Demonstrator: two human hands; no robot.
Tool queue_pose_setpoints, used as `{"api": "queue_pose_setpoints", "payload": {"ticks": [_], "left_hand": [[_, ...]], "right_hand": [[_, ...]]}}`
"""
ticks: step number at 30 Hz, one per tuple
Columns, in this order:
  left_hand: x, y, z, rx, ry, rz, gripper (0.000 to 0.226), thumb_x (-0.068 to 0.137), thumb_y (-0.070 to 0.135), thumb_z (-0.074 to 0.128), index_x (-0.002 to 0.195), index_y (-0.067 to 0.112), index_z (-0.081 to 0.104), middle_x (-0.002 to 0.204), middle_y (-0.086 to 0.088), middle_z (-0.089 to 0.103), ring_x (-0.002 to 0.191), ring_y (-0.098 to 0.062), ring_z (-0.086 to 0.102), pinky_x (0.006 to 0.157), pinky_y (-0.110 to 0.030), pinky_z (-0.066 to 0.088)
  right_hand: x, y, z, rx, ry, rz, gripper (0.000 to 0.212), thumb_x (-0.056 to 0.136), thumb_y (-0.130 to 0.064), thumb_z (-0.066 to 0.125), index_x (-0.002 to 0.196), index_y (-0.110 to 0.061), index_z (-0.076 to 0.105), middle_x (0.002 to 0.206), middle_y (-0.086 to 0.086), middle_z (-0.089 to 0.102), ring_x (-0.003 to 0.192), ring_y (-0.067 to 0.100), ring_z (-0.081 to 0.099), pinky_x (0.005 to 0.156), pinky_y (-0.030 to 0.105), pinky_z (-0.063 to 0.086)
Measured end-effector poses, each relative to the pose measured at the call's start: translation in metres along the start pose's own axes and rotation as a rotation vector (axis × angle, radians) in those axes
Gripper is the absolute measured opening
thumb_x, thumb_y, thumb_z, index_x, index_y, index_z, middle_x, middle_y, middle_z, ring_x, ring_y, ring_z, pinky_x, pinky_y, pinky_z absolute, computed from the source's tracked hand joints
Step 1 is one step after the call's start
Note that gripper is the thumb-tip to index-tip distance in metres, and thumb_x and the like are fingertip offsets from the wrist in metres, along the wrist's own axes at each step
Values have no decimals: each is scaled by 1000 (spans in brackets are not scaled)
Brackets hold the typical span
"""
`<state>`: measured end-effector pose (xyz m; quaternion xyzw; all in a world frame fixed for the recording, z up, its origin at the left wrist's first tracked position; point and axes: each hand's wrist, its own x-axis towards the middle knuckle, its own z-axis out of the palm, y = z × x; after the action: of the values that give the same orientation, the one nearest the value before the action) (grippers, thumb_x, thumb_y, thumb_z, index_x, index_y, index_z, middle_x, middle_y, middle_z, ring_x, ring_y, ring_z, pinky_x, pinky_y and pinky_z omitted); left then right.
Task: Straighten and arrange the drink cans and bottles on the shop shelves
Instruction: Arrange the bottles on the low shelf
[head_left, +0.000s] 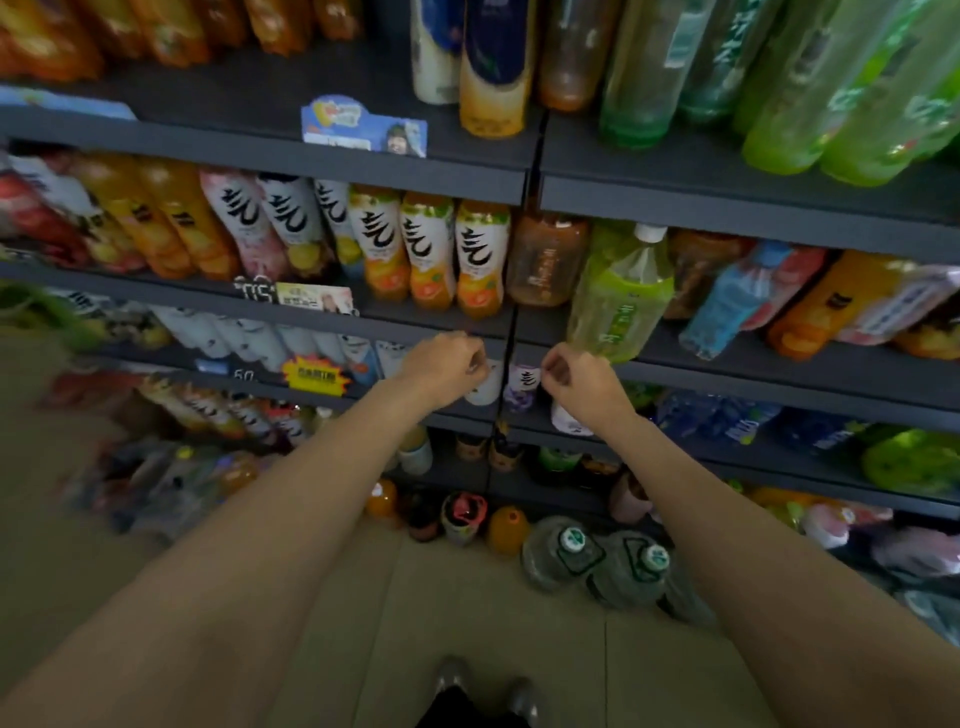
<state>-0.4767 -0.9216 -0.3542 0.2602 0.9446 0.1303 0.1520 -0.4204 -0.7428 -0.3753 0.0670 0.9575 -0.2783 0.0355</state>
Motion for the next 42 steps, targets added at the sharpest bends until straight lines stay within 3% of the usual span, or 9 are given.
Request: {"api": "queue_pose_setpoints", "payload": {"ticks": [7,11,14,18,22,25,32,37,42], "left_hand": [[-21,-28,17,15,38,-57,28,95,25,45,94,5,65,100,-14,61,94,-30,58,77,-39,48],[-25,-41,36,-64,38,-92,25,94,26,47,106,11,63,105,-12,62,97,-30,59,82,-43,50],[-14,-46,58,-152,78,-117,29,94,24,50,114,5,58,111,-14,62,102,-29,58,86,-41,48],[24,-55,114,-275,128,-132,41,93,25,53,129,8,48,122,-9,58,107,-24,57,88,-34,46],[63,-61,163,-352,168,-99,51,92,21,54,139,9,37,135,-8,50,116,-24,53,92,-29,41],[82,-68,184,-364,191,-81,51,93,15,53,139,6,34,139,-11,46,123,-26,48,99,-31,41],[96,-85,218,-403,223,-99,45,91,11,53,135,8,41,134,-11,50,110,-26,56,94,-34,45],[106,-94,219,-369,241,-91,47,93,13,52,137,9,39,135,-8,50,113,-23,54,92,-29,42],[109,-97,221,-415,261,-100,49,92,14,54,137,8,37,134,-12,50,110,-25,56,92,-29,44]], "right_hand": [[5,2,38,-11,-48,57,17,90,-12,55,99,0,64,98,18,67,95,31,61,84,39,50],[4,10,71,169,-33,222,27,89,-17,59,110,1,62,109,19,65,105,32,59,89,37,47],[7,24,103,334,35,332,39,86,-21,65,117,3,57,115,18,63,109,31,58,85,30,43],[39,55,153,569,153,403,57,82,-18,70,128,3,44,121,16,58,114,30,54,85,28,41],[84,87,182,663,274,370,83,80,-15,72,143,1,21,144,15,38,132,27,39,100,27,35],[107,103,199,742,291,381,88,81,-15,71,146,-1,13,148,12,32,134,23,35,94,19,33],[135,130,237,827,317,368,91,72,-14,78,143,-3,22,139,13,45,127,25,45,105,35,39],[159,131,244,870,421,387,84,70,-14,79,138,-4,31,133,12,49,121,26,49,94,29,43],[142,117,249,629,530,447,82,63,-23,84,128,2,41,128,18,49,117,32,49,91,41,45]]}}
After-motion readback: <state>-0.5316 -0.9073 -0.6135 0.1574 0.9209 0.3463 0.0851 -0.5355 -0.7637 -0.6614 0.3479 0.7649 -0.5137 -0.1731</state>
